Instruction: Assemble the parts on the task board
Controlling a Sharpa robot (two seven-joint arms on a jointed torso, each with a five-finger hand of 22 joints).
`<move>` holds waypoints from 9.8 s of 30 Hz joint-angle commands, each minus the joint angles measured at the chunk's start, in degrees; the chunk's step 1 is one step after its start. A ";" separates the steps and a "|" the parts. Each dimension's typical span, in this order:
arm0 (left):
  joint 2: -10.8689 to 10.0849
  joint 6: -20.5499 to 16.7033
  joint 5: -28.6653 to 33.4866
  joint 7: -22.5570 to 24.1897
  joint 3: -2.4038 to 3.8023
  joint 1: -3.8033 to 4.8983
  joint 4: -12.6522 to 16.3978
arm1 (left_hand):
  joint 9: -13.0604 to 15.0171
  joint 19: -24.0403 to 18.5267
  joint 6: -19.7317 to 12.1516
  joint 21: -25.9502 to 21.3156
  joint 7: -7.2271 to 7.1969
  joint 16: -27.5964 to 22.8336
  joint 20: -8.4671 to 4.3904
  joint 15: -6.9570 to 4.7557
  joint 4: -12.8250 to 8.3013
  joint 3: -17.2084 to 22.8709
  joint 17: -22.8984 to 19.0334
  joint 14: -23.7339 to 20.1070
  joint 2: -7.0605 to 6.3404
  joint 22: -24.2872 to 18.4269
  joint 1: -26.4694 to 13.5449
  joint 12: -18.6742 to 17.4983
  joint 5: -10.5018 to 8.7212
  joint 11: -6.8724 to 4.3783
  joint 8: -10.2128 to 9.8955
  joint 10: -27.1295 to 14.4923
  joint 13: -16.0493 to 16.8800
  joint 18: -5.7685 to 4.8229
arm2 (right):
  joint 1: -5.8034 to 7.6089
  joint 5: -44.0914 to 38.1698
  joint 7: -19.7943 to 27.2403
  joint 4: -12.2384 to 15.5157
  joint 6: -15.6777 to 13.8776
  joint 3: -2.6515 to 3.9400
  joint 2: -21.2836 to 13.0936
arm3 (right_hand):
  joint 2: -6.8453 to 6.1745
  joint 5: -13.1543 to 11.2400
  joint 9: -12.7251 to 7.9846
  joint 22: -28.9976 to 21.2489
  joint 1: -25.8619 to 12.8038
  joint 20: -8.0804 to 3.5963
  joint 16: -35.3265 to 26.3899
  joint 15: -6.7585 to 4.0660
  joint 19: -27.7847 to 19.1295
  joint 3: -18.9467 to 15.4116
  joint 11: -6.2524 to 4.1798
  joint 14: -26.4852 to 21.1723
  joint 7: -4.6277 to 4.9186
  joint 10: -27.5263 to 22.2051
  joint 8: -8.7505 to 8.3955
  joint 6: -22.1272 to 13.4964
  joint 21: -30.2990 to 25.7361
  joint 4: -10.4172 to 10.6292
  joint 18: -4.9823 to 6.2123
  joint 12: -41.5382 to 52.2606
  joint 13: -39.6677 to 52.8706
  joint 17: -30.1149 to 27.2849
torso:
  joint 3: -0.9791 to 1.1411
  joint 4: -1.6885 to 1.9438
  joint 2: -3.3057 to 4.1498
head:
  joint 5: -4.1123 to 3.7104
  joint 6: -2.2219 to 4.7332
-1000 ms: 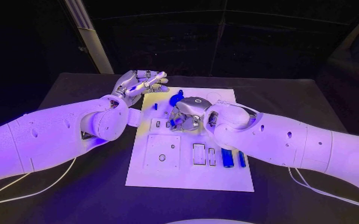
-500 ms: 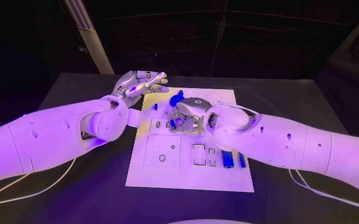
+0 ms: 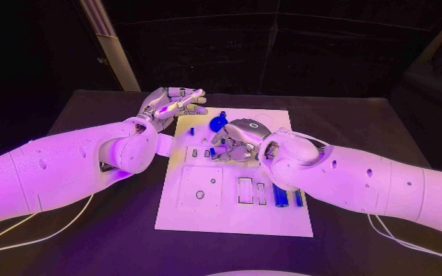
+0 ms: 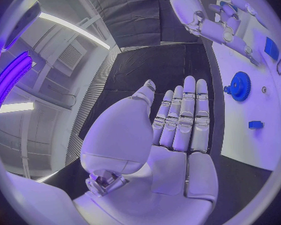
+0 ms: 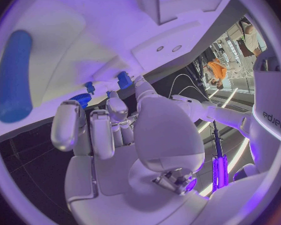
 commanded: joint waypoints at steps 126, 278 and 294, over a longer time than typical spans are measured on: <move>18.61 31.18 -51.70 -61.59 -4.83 8.01 -13.76 | 27.76 28.02 -2.00 66.03 -9.38 78.86 -10.82 -10.41 5.07 -16.93 78.70 21.25 6.08 69.94 -7.52 63.68 -0.07 -10.05 28.38 15.32 60.58 -7.18 | 9.42 53.65 20.18 -1.42 2.74 0.05 -13.77 | 7.24 8.45 0.42 -45.25 11.94 0.54 -41.32 1.29 -10.50 -13.00 1.10 -7.89 0.79 -19.89 5.43 -3.57 -38.83 -1.13 6.45 -22.37 -33.73 -35.30 | 0.77 -0.49 -3.29 | 2.66 -3.63; 16.33 24.47 -55.31 -60.52 -4.87 6.00 -12.19 | 36.53 28.60 -0.02 66.47 -10.96 78.86 -11.79 -11.52 5.08 13.46 78.70 21.25 -8.11 72.26 -25.57 63.23 2.02 -11.35 30.20 16.71 60.56 -7.46 | 9.35 54.64 21.20 -3.38 4.73 0.02 -12.05 | 7.69 7.14 0.32 -44.78 9.26 0.99 -41.26 1.82 -11.75 -14.39 1.66 -9.26 1.21 -21.24 6.52 -4.73 -38.67 1.13 6.39 -21.38 -35.57 -35.95 | 0.81 -0.33 -3.28 | 3.23 -3.85; 11.91 20.40 -55.31 -56.61 -1.28 7.20 -8.54 | 35.08 26.64 -4.85 63.38 -9.09 78.86 -10.96 -10.35 6.88 0.41 78.70 21.25 -5.37 67.89 -22.75 57.14 0.03 -9.82 27.13 11.65 52.94 -6.55 | 9.32 54.81 21.33 -4.42 4.84 0.01 -12.04 | 7.76 6.76 0.31 -44.96 8.49 1.27 -41.72 2.08 -12.42 -14.98 1.91 -10.16 1.42 -22.05 6.86 -5.22 -39.16 1.78 6.41 -21.38 -36.41 -36.33 | 0.79 -0.24 -3.33 | 2.84 -2.42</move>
